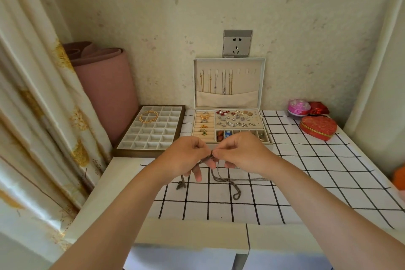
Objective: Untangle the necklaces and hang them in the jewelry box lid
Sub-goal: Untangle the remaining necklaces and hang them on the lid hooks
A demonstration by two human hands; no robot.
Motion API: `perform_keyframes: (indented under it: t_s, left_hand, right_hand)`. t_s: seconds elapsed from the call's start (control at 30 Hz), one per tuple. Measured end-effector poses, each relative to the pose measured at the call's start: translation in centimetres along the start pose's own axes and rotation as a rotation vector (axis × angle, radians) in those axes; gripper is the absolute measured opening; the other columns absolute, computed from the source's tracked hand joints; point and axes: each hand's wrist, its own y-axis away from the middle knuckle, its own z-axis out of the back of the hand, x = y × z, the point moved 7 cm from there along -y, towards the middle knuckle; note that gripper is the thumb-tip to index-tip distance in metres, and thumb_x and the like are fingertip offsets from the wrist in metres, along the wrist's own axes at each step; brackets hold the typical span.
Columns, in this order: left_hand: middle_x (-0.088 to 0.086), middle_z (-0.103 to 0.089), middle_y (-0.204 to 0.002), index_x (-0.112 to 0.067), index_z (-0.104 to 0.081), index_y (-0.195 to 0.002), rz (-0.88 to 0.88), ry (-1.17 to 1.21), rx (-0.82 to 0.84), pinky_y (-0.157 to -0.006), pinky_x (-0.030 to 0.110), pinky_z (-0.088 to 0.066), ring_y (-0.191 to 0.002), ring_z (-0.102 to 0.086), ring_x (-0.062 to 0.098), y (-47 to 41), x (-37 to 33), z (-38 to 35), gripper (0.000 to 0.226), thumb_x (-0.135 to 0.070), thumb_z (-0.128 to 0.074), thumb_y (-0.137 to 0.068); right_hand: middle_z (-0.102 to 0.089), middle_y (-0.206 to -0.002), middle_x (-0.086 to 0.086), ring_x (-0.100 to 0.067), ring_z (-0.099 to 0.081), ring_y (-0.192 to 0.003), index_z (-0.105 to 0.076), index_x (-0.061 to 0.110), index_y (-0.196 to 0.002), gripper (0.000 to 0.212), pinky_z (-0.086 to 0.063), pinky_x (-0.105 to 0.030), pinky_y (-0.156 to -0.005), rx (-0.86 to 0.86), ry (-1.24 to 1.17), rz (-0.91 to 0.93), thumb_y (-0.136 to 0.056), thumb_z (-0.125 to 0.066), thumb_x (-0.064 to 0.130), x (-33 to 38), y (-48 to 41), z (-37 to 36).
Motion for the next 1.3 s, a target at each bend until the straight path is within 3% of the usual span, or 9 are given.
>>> perform_keyframes:
  t_s: [0.23, 0.33, 0.5, 0.67, 0.83, 0.9, 1.0, 1.13, 1.3]
  left_hand:
    - [0.003, -0.064, -0.084, -0.014, -0.057, -0.097, 0.064, -0.078, -0.008, -0.048, 0.025, -0.039, -0.065, -0.053, 0.018, -0.4, 1.0, -0.2, 0.025, -0.023, -0.035, -0.103]
    - [0.006, -0.058, -0.081, -0.012, -0.062, -0.102, 0.131, -0.057, -0.017, -0.057, 0.029, -0.043, -0.072, -0.050, 0.020, -0.4, 1.7, 0.4, 0.028, -0.026, -0.038, -0.102]
    - [0.006, -0.060, -0.090, -0.006, -0.064, -0.109, 0.171, 0.198, -0.074, -0.050, 0.025, -0.044, -0.068, -0.059, 0.013, -0.6, 2.1, 0.8, 0.030, -0.021, -0.040, -0.099]
    - [0.004, -0.055, -0.082, -0.006, -0.065, -0.104, 0.155, 0.228, -0.058, -0.049, 0.022, -0.033, -0.061, -0.048, 0.013, -0.8, 2.5, 1.3, 0.027, -0.025, -0.046, -0.100]
    - [0.008, -0.050, -0.075, -0.008, -0.066, -0.103, 0.210, -0.014, -0.142, -0.048, 0.022, -0.030, -0.058, -0.037, 0.015, -0.9, 3.4, 2.3, 0.030, -0.030, -0.047, -0.098]
    - [0.007, -0.049, -0.071, -0.008, -0.065, -0.098, 0.216, -0.097, -0.142, -0.050, 0.023, -0.032, -0.056, -0.037, 0.016, -0.8, 3.4, 2.1, 0.029, -0.027, -0.044, -0.099]
    - [0.005, -0.043, -0.068, -0.012, -0.056, -0.090, 0.234, -0.116, -0.148, -0.051, 0.026, -0.028, -0.055, -0.032, 0.016, -0.9, 3.6, 2.0, 0.021, -0.022, -0.038, -0.098]
    - [0.001, -0.032, -0.062, -0.015, -0.046, -0.088, 0.182, -0.061, -0.229, -0.048, 0.026, -0.023, -0.053, -0.026, 0.014, -1.2, 3.2, 2.6, 0.012, -0.016, -0.037, -0.096]
    - [0.002, -0.037, -0.065, -0.013, -0.052, -0.085, 0.046, -0.058, -0.350, -0.048, 0.026, -0.027, -0.055, -0.031, 0.014, -1.4, 2.2, 3.8, 0.016, -0.018, -0.042, -0.097]
  right_hand:
    - [-0.070, -0.073, 0.013, -0.004, -0.065, -0.070, -0.074, 0.028, -0.078, 0.009, -0.057, -0.031, -0.071, -0.081, 0.362, 0.153, -0.087, -0.070, 0.027, 0.7, 0.0, 0.3]
    - [-0.064, -0.071, 0.011, -0.006, -0.058, -0.065, -0.067, 0.025, -0.074, 0.018, -0.052, -0.030, -0.066, -0.107, 0.211, 0.095, -0.090, -0.059, 0.021, 0.2, -0.2, 1.0]
    - [-0.063, -0.058, -0.003, -0.025, -0.059, -0.079, -0.049, 0.021, -0.040, 0.048, -0.050, -0.046, -0.100, -0.041, -0.251, -0.078, -0.082, -0.037, 0.001, -0.5, -1.0, 1.0]
    - [-0.050, -0.054, -0.005, -0.022, -0.050, -0.053, -0.050, 0.015, -0.053, 0.051, -0.057, -0.045, -0.074, -0.176, -0.566, -0.024, -0.102, -0.045, 0.028, -0.5, -0.8, 2.4]
    - [-0.065, -0.072, -0.006, -0.023, -0.065, -0.071, -0.061, 0.006, -0.089, 0.031, -0.057, -0.037, -0.073, -0.263, -0.891, 0.026, -0.104, -0.046, 0.028, 0.4, -0.3, 3.4]
    - [-0.061, -0.070, -0.005, -0.020, -0.062, -0.060, -0.059, 0.007, -0.087, 0.035, -0.058, -0.034, -0.062, -0.209, -1.042, -0.004, -0.104, -0.045, 0.033, 0.6, -0.1, 3.2]
    - [-0.045, -0.062, 0.000, -0.011, -0.032, -0.039, -0.046, 0.019, -0.070, 0.037, -0.033, -0.024, -0.037, -0.156, -1.086, -0.059, -0.102, -0.047, 0.037, 0.3, -0.1, 3.4]
    - [-0.053, -0.068, -0.003, -0.009, -0.024, -0.039, -0.053, 0.017, -0.083, 0.023, -0.016, -0.020, -0.038, -0.088, -0.554, -0.175, -0.100, -0.050, 0.033, -0.5, 0.2, 3.4]
    - [-0.074, -0.092, 0.004, -0.004, -0.058, -0.068, -0.059, 0.026, -0.111, 0.029, -0.043, -0.024, -0.058, 0.156, 0.363, -0.241, -0.088, -0.069, 0.040, -2.0, 1.7, 1.0]
